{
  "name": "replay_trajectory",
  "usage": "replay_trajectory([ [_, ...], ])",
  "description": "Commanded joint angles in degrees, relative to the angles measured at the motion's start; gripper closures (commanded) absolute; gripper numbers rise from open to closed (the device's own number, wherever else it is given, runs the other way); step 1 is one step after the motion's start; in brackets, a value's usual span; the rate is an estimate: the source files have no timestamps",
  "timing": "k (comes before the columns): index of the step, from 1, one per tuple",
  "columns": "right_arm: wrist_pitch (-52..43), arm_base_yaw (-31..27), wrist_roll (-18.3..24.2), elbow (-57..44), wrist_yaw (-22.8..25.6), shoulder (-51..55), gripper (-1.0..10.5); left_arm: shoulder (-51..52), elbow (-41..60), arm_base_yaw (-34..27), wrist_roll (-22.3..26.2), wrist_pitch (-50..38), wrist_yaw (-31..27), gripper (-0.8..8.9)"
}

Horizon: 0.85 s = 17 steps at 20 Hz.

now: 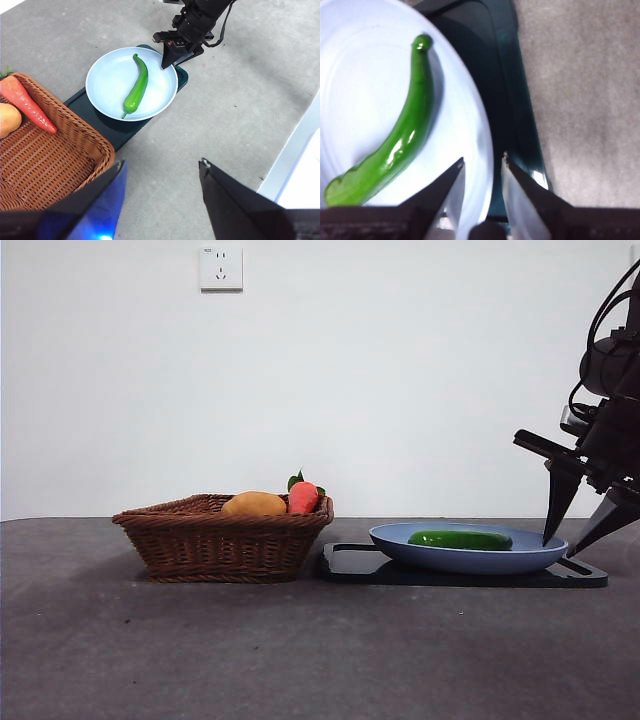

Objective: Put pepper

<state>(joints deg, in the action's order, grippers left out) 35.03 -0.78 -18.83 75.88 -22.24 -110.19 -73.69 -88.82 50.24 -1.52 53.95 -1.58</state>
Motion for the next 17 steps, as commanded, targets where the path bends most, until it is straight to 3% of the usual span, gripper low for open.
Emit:
replay_trajectory([
  [1, 1.40, -0.42, 0.94, 1.22, 0.33, 0.63, 8.0, -0.48, -1.22, 0.31, -0.39, -0.70, 0.04, 5.55],
  [4, 5.53, -1.07, 4.52, 1.22, 3.23, 6.67, 8.0, -0.48, -1.22, 0.31, -0.37, -0.66, 0.04, 5.55],
  [9, 18.62, 0.13, 14.01, 1.22, 2.64, 22.93, 8.0, -0.50, -1.22, 0.31, -0.35, -0.68, 0.07, 5.55],
  [12, 27.56, 3.82, 16.39, 1.22, 2.67, 34.75, 8.0, -0.50, -1.22, 0.31, -0.37, -0.70, 0.07, 5.56],
  [17, 35.69, 11.26, 16.35, 1.22, 2.67, 50.36, 8.1, -0.50, -1.22, 0.31, -0.28, -0.66, 0.13, 5.57],
])
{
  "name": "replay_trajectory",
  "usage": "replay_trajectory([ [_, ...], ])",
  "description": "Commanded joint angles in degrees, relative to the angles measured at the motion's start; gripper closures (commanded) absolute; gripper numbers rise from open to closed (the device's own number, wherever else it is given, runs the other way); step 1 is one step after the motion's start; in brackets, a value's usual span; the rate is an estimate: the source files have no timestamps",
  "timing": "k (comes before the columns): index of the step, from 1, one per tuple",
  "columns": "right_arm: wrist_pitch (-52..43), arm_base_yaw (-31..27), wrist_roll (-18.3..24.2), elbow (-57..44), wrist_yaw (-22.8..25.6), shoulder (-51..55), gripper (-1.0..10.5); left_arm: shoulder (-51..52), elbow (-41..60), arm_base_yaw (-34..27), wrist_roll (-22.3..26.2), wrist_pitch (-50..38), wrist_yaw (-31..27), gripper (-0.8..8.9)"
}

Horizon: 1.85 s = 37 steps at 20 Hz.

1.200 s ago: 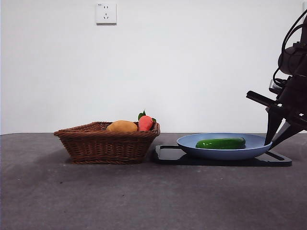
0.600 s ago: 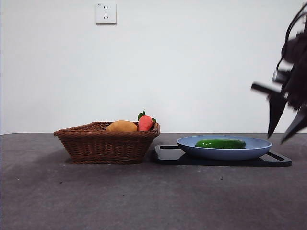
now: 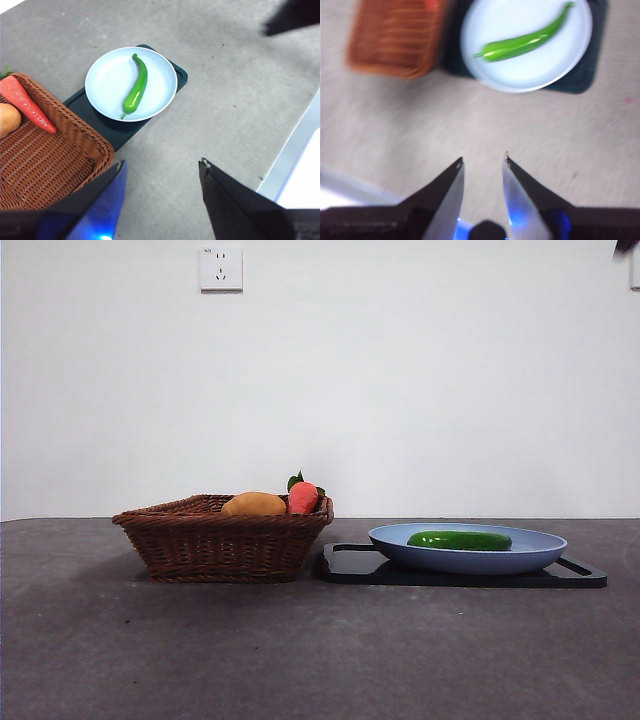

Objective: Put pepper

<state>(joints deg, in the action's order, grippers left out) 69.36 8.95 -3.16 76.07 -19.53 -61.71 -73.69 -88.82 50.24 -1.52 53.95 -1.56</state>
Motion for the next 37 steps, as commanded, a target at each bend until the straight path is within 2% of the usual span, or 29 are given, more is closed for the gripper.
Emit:
replay_trajectory([
  [1, 3.17, 2.93, 0.70, 1.03, -0.04, 4.46, 8.1, -0.50, -1.22, 0.31, -0.28, -0.66, 0.11, 5.58],
  [2, 4.57, 3.85, 0.70, 1.03, -0.04, 6.14, 8.1, -0.50, -1.22, 0.31, -0.28, -0.68, 0.13, 5.74],
  [4, 7.56, 5.09, 0.98, 1.03, -0.04, 8.70, 8.8, -0.50, -1.22, 0.31, -0.35, -0.74, 0.11, 6.78],
  [6, 9.27, 5.49, 4.04, 1.03, -0.04, 10.10, 9.4, -0.50, -1.22, 0.31, -0.37, -0.72, 0.13, 7.93],
  [7, 9.27, 5.49, 4.13, 1.03, -0.07, 10.71, 9.4, -0.50, -1.22, 0.31, -0.37, -0.70, 0.15, 8.06],
  [12, 9.11, 5.46, 1.75, 1.03, 0.02, 10.71, 9.4, -0.50, -1.22, 0.31, -0.35, -0.79, 0.17, 8.05],
  [23, 9.07, 5.42, 1.77, 1.03, 0.17, 10.73, 9.4, -0.50, -1.22, 0.31, -0.35, -7.65, 0.26, 8.05],
  [25, 9.07, 5.42, 1.75, 1.03, 0.20, 10.73, 9.4, -0.26, -1.22, -0.39, 1.60, -8.48, -2.21, 8.05],
  [27, 9.07, 5.42, 1.75, 1.03, 0.17, 10.73, 9.4, 1.09, -1.22, -2.73, 1.88, -12.31, -6.43, 8.05],
  [31, 9.07, 5.42, 1.75, 1.03, 0.17, 10.73, 9.4, 8.66, -1.22, -11.43, 6.21, -19.08, -5.66, 8.05],
  [35, 9.07, 5.42, 1.75, 1.03, 0.17, 10.73, 9.4, 17.59, -0.26, -25.57, 6.34, -19.91, -5.03, 8.05],
  [37, 9.07, 5.42, 1.77, 1.03, 0.17, 10.73, 9.4, 22.62, 3.67, -33.05, 6.99, -21.68, -2.14, 8.05],
])
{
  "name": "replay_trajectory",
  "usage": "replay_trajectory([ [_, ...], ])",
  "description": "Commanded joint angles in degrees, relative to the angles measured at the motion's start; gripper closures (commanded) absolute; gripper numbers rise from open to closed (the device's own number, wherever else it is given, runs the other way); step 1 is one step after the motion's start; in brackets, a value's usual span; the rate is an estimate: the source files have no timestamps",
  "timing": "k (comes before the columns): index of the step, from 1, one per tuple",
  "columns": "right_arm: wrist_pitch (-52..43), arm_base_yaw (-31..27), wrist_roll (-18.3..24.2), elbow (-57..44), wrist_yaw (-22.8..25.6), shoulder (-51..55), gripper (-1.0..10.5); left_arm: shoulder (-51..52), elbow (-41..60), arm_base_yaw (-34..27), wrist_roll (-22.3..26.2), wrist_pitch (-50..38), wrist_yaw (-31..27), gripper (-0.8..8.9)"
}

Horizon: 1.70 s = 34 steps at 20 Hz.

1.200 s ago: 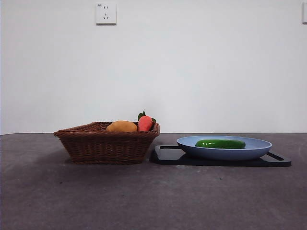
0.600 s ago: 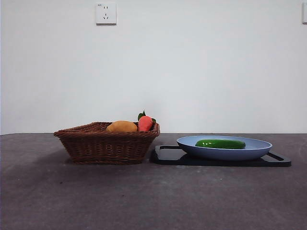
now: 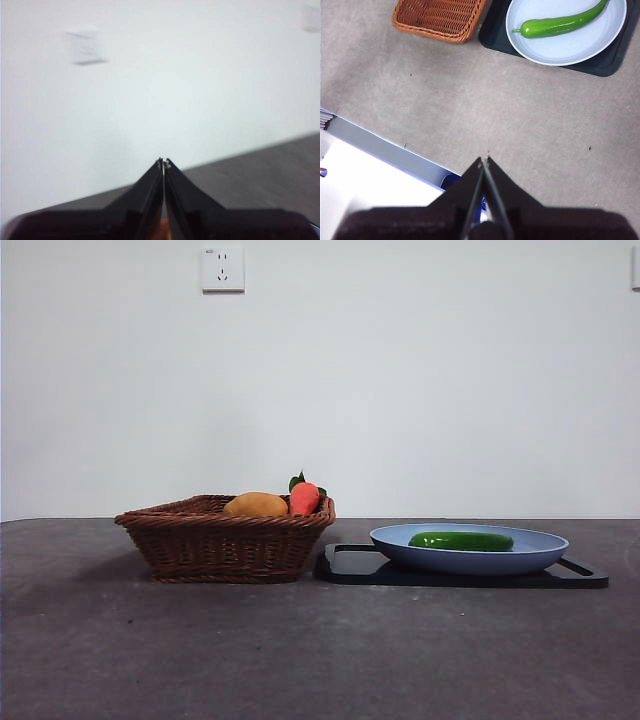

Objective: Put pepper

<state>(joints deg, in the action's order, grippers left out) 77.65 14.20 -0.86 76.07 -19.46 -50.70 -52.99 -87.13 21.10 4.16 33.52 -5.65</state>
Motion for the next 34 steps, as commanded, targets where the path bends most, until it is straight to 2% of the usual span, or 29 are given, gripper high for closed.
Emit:
replay_trajectory([
  [1, 0.79, 0.17, -0.55, 1.03, 0.13, -0.28, 9.4, 4.90, 5.20, -6.93, 1.86, -3.63, 3.08, 8.05],
  [6, 0.79, 0.17, -0.55, 1.03, 0.11, -0.28, 9.4, 21.68, 32.52, -17.68, 2.12, -26.47, 2.67, 8.05],
  [8, 0.79, 0.17, -0.55, 1.03, 0.11, -0.28, 9.4, 27.15, 42.91, -19.32, 2.01, -33.55, 2.73, 8.05],
  [11, 0.79, 0.17, -0.52, 1.03, 0.13, -0.28, 9.4, 35.34, 57.24, -20.55, 1.14, -39.08, 2.73, 8.05],
  [14, 0.79, 0.17, -0.55, 1.03, 0.13, -0.31, 9.4, 41.79, 68.11, -21.44, -1.22, -39.71, 2.71, 8.05],
  [21, 0.79, 0.17, -0.55, 1.03, 0.13, -0.28, 9.4, 49.57, 81.85, -21.99, -5.07, -39.63, 2.73, 8.05],
  [28, 0.79, 0.17, -0.52, 1.03, 0.13, -0.28, 9.4, 50.47, 86.49, -21.99, -7.06, -38.38, 2.71, 8.05],
  [34, 0.79, 0.17, -0.55, 1.03, 0.13, -0.28, 9.4, 52.92, 86.75, -21.99, -7.58, -26.91, 2.78, 8.05],
])
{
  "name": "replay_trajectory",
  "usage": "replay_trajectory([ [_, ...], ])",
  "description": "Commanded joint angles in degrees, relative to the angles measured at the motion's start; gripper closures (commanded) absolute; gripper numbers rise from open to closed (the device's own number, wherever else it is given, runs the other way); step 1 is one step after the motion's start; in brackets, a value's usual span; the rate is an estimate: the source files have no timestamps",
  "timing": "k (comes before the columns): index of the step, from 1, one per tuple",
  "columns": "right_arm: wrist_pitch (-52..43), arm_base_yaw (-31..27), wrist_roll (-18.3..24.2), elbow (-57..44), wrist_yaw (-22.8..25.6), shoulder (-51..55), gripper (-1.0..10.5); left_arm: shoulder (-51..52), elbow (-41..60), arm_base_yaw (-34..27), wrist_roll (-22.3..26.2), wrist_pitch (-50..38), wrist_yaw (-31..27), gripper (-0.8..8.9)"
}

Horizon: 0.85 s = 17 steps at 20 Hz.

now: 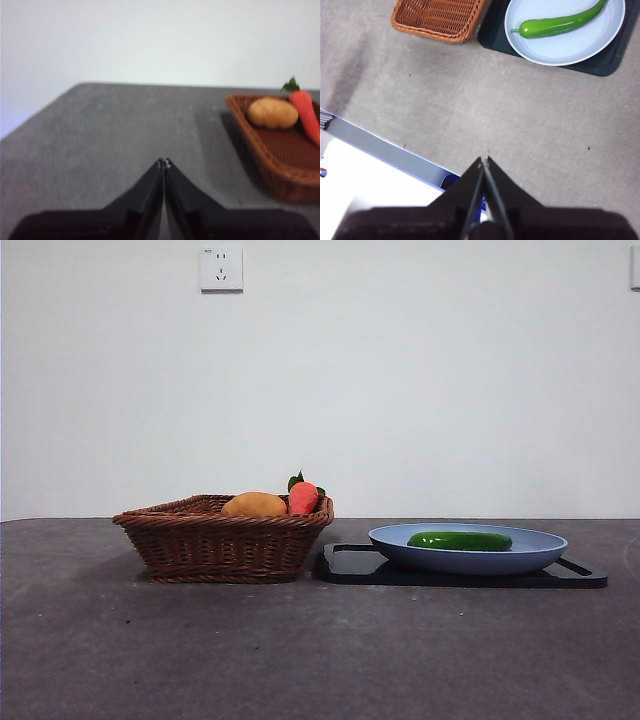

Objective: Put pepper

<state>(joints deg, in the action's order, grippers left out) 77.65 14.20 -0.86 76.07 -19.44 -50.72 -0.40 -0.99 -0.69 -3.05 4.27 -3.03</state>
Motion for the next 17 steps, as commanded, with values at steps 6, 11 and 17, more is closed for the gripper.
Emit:
replay_trajectory([
  [6, 0.79, 0.17, -0.55, 1.03, 0.11, -0.28, 9.4, 0.17, 0.59, -0.13, -0.37, 3.89, 1.92, 8.05],
  [11, 0.79, 0.17, -0.52, 1.03, 0.11, -0.26, 9.4, 0.17, 0.59, -0.13, -0.37, 3.91, 1.95, 8.05],
  [17, 0.79, 0.17, -0.52, 1.03, 0.11, -0.26, 9.4, 0.17, 0.59, -0.13, -0.37, 3.93, 1.92, 8.05],
])
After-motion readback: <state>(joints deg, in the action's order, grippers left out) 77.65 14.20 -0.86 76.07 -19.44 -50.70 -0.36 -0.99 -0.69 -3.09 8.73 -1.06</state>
